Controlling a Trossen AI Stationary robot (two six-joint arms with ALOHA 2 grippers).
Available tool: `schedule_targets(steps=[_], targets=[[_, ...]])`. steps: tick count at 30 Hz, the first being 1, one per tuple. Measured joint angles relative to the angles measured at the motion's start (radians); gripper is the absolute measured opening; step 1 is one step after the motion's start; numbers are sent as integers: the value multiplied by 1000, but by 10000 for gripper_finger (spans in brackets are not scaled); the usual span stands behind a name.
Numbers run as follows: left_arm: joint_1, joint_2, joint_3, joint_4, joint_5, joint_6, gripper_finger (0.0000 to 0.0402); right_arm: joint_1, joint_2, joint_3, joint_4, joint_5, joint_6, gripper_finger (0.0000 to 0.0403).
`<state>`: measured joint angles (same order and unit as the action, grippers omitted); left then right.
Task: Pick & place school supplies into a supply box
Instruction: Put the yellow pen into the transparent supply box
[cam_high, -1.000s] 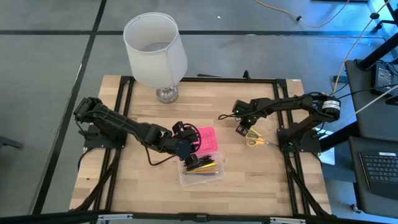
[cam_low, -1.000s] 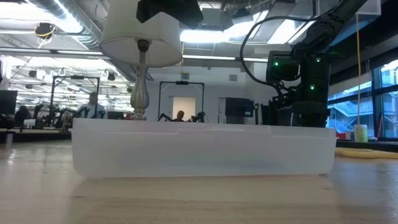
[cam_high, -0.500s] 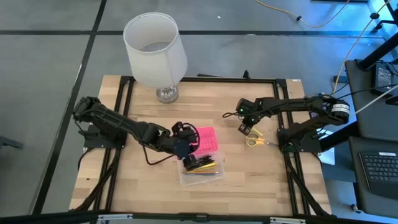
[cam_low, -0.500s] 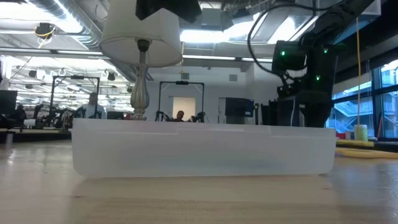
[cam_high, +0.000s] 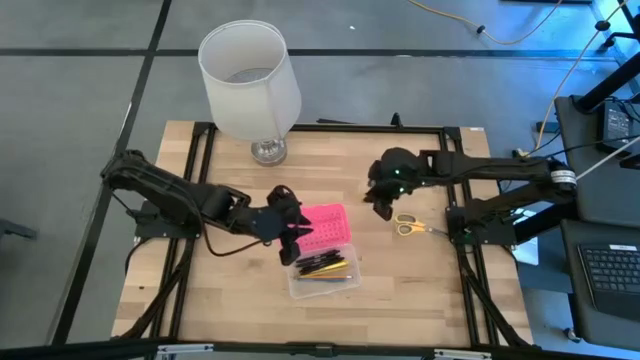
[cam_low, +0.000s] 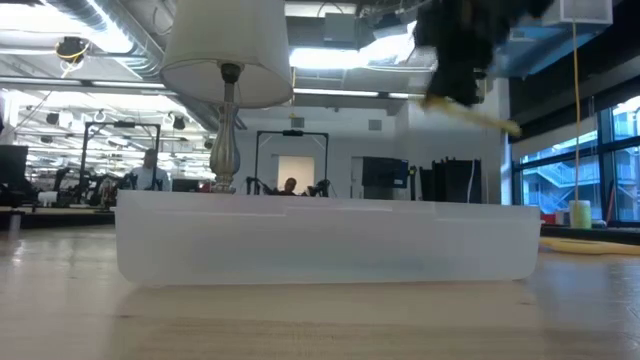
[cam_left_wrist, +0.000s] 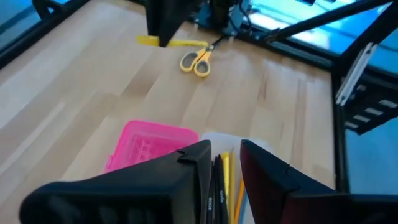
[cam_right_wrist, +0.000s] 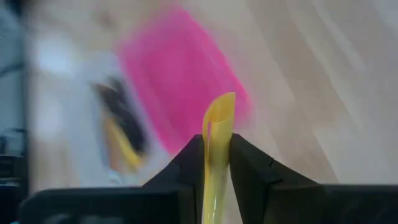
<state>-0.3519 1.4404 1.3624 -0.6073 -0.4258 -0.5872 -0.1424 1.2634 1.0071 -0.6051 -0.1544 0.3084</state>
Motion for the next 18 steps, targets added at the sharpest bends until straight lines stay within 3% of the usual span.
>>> schedule_targets(steps=[9,13,18], targets=[[1,-41,0,0,4,94,81,251,73,114,293,76,-87,66],[1,-44,0,-4,29,122,81,313,174,135,383,134,-205,66],[0,-44,0,-19,95,130,77,364,338,200,400,134,-262,66]])
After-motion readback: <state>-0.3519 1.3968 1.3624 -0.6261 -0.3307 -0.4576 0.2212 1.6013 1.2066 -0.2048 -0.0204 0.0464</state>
